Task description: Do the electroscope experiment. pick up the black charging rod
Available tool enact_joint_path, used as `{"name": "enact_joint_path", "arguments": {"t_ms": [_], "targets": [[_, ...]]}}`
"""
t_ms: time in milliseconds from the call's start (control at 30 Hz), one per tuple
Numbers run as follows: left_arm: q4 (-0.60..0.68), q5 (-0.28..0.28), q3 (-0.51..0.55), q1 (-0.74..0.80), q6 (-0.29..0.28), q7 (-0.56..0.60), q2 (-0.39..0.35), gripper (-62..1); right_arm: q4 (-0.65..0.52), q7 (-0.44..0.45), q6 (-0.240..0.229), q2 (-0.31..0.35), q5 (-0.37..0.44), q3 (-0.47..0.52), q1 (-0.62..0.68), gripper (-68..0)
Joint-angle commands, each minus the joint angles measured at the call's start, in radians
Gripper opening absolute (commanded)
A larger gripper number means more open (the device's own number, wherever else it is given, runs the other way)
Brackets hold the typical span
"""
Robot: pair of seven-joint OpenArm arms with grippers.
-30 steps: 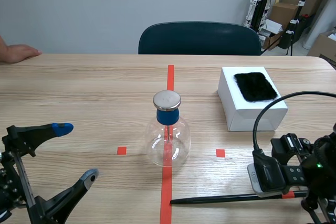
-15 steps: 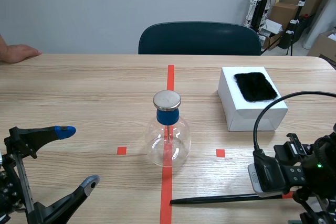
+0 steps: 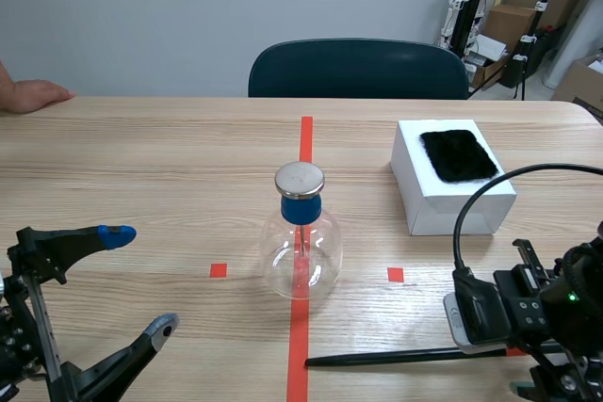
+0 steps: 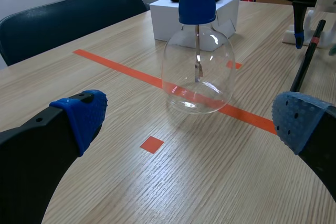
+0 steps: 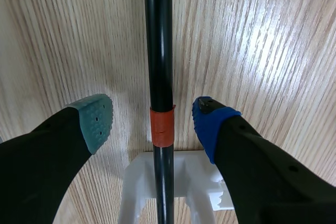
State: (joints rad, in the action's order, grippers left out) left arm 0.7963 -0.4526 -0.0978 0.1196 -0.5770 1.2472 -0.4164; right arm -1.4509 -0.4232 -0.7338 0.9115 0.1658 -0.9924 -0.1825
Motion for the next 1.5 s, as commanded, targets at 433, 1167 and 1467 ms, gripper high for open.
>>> {"name": "enact_joint_path", "arguments": {"t_ms": [433, 1167, 1467], "targets": [[0.013, 0.014, 0.005, -0.001, 0.002, 0.017, -0.008, 1.4, -0.011, 0.004, -0.012, 0.019, 0.0, 0.011, -0.018, -60.0], [0.013, 0.014, 0.005, -0.001, 0.002, 0.017, -0.008, 1.4, -0.022, 0.043, -0.012, 0.046, -0.023, 0.012, -0.019, -66.9], [0.013, 0.014, 0.005, -0.001, 0.002, 0.016, -0.008, 1.4, -0.101, 0.05, -0.012, 0.111, 0.005, 0.027, -0.019, -66.9]]}}
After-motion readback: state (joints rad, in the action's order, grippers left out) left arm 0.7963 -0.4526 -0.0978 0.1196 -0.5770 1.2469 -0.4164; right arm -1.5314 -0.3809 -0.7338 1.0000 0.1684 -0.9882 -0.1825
